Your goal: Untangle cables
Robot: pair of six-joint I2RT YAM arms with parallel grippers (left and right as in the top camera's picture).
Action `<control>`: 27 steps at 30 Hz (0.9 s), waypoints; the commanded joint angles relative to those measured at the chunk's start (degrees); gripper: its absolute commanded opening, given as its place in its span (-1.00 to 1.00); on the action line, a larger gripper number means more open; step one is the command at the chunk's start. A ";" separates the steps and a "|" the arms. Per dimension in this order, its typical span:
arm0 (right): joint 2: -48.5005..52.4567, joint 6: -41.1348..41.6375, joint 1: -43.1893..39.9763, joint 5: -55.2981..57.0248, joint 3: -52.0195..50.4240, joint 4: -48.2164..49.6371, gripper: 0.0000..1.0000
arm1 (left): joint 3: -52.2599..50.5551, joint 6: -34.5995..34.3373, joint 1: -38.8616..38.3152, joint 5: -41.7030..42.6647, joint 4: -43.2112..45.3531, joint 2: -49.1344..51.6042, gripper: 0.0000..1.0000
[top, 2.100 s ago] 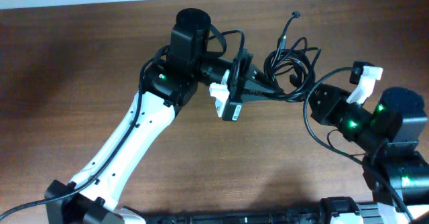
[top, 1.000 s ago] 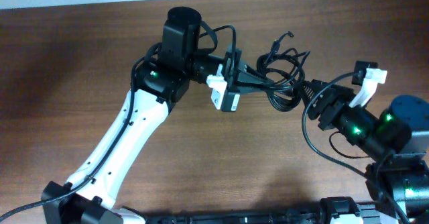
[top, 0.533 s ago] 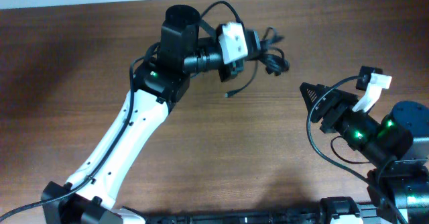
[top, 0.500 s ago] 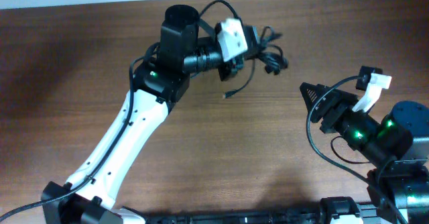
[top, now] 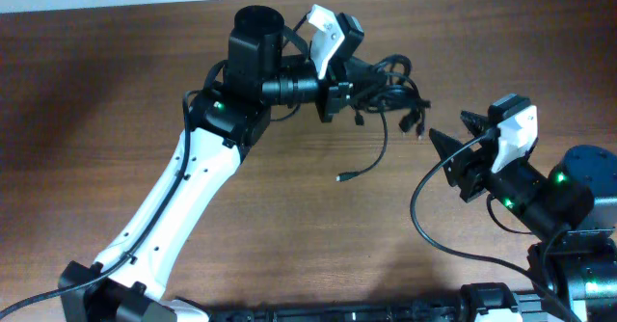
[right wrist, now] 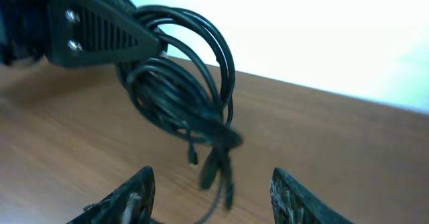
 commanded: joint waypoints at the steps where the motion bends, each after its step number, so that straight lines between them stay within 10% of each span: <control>1: -0.22 -14.67 -0.20 -4.57 0.20 -0.24 0.06 | 1.11 -0.98 0.20 10.21 0.79 -1.66 -1.00; 9: -0.22 -26.34 -0.15 -9.11 0.17 -4.39 0.04 | 1.11 7.78 0.17 23.12 2.73 -1.66 -1.00; 13: -0.22 -27.85 -0.15 -12.94 0.17 -4.35 -0.67 | 1.11 7.76 0.17 23.08 2.95 -1.66 -1.00; 27: -0.20 -27.21 -0.15 -17.35 0.17 -4.42 -0.92 | 1.11 7.67 -0.24 15.61 3.21 -1.64 -0.97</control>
